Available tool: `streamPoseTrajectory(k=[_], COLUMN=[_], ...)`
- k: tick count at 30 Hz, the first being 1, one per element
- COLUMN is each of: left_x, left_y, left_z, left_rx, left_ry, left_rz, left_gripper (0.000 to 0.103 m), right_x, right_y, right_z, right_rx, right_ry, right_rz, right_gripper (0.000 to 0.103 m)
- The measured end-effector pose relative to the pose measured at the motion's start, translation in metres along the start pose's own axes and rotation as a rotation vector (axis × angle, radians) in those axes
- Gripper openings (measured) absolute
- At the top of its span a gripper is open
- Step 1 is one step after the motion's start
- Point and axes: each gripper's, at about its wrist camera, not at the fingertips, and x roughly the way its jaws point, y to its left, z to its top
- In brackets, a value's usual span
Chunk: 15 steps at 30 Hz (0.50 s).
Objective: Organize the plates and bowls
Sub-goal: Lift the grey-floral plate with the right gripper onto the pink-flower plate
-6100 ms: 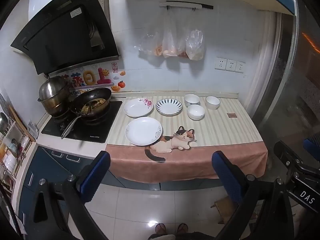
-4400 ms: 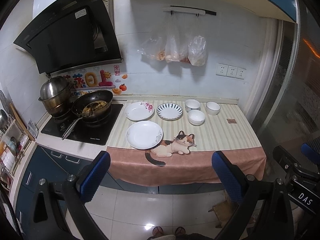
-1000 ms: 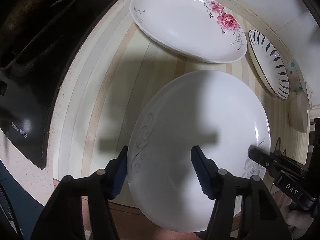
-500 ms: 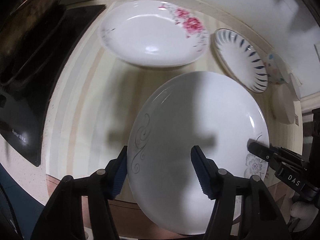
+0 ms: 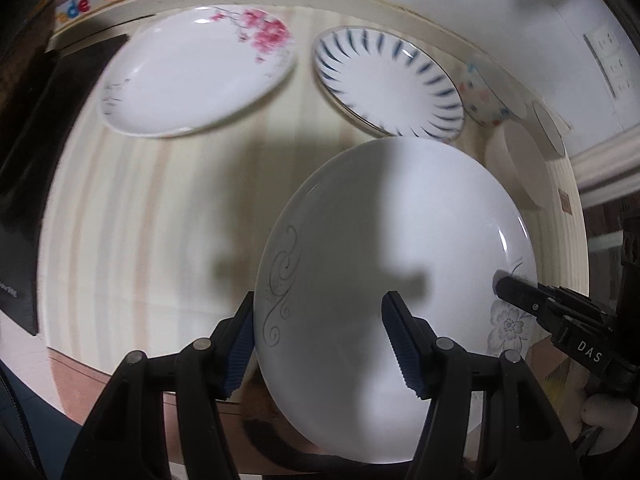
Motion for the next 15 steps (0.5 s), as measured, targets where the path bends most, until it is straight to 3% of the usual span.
streamPoseTrajectory(k=[9, 15], left_x=[0.026, 0.037], left_y=[-0.024, -0.026], left_z=[0.002, 0.0], left_rx=[0.023, 0.033], left_ry=[0.025, 0.039], left_rz=[0.009, 0.032], left_gripper=[0.059, 0.059], right_x=[0.0, 0.012], right_y=[-0.043, -0.043], right_z=[-0.011, -0.014], right_rx=[0.044, 0.015], right_ry=[0.0, 0.002], right_rz=[-0.02, -0.053], right_gripper=[0.02, 0.02])
